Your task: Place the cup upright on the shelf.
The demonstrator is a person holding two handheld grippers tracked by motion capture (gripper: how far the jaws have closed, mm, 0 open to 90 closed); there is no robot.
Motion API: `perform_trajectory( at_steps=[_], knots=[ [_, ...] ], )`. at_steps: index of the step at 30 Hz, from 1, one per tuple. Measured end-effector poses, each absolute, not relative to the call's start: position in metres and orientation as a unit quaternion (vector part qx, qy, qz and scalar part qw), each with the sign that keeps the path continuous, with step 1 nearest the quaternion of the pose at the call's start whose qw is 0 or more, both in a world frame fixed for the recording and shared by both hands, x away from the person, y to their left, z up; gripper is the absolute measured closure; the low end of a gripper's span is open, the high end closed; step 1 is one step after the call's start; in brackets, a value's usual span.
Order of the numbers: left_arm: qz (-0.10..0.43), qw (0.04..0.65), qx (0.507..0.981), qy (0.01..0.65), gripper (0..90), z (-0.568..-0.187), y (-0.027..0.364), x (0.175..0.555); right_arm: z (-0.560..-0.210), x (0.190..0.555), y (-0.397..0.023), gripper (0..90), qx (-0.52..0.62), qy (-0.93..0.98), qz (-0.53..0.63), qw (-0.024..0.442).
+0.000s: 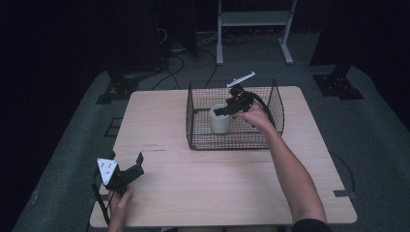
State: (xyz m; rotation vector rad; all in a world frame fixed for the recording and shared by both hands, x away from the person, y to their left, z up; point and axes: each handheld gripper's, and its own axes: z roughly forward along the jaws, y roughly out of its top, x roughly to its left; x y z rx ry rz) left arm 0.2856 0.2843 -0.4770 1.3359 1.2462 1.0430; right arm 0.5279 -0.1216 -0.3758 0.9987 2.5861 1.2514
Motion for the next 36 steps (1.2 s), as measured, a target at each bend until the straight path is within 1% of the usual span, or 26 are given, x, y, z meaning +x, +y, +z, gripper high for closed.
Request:
perform_trajectory(
  at_steps=[13,26,36],
  knots=[
    [0.431,0.495,0.552,0.514,0.0,-0.477,0.284,0.285,-0.353,0.513,-0.135,13.3,0.319,0.837,0.44,0.055],
    [0.431,0.495,0.553,0.513,0.0,-0.477,0.284,0.285,-0.35,0.5,-0.15,13.4,0.318,0.835,0.447,0.053],
    [0.432,0.495,0.553,0.512,0.0,-0.477,0.284,0.285,-0.349,0.483,-0.16,13.4,0.306,0.838,0.448,0.053]
  ],
)
